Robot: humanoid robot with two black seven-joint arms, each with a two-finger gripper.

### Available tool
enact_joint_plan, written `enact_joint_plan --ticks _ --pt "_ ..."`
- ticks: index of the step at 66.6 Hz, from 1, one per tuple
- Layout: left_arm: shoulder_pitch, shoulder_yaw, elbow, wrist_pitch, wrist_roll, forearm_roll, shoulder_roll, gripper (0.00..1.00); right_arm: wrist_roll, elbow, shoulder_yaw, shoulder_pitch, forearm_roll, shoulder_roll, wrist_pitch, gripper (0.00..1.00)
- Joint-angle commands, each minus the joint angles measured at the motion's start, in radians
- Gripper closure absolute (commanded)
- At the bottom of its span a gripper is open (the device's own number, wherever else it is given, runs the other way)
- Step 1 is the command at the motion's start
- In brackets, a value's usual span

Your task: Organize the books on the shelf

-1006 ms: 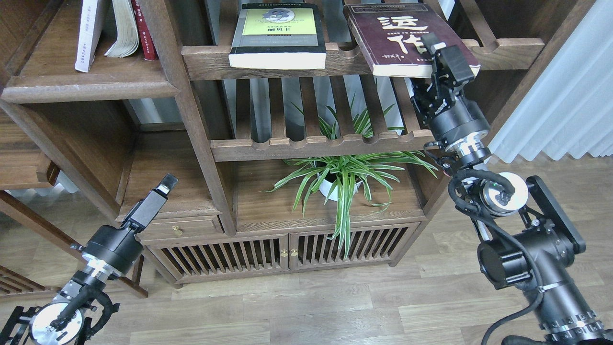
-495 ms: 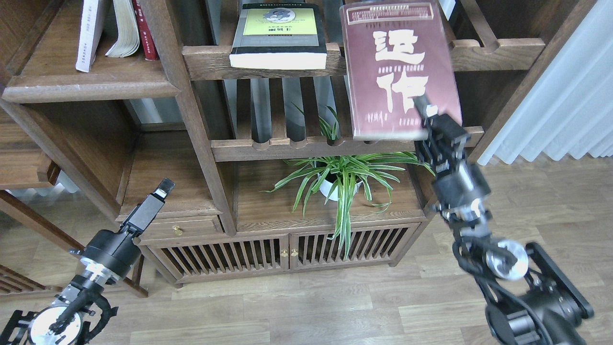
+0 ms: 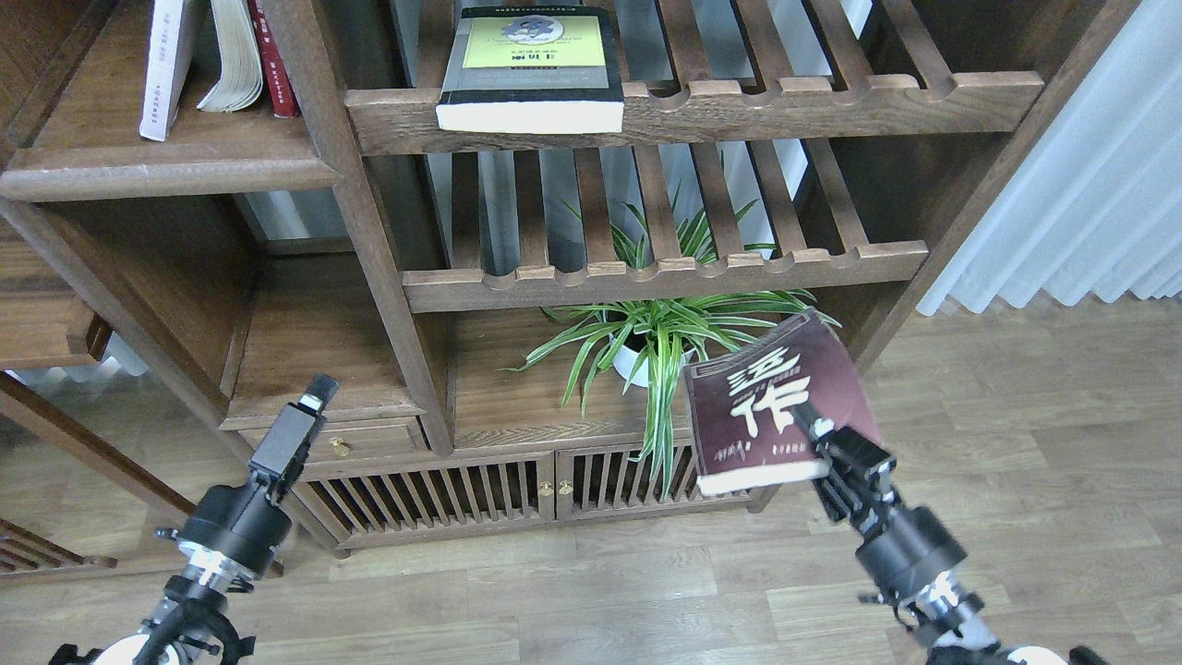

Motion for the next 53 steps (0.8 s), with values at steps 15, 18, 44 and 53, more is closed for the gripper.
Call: enact_joint_plan --ticks 15,18,44,53 --pt "0.068 0.312 -0.025 0.0 -0.077 -0.184 0.127 0.04 -0.037 -0.025 -0.127 -0.003 -0.013 0.032 0.001 0.98" --pt "0.088 0.334 -0.023 0.0 -0.071 -0.182 0.134 0.04 -0.037 -0.025 -0.128 0.0 -0.013 0.045 0.001 0.98" --pt "0.114 0.392 -0.02 0.0 -0.085 -0.185 0.175 0.04 -0.038 -0.02 -0.179 0.0 -0.05 0.101 0.001 0.98" --pt "0.115 0.421 -0.014 0.0 -0.083 -0.185 0.167 0.04 -0.038 -0.02 -0.201 -0.013 -0.076 0.134 0.001 0.98"
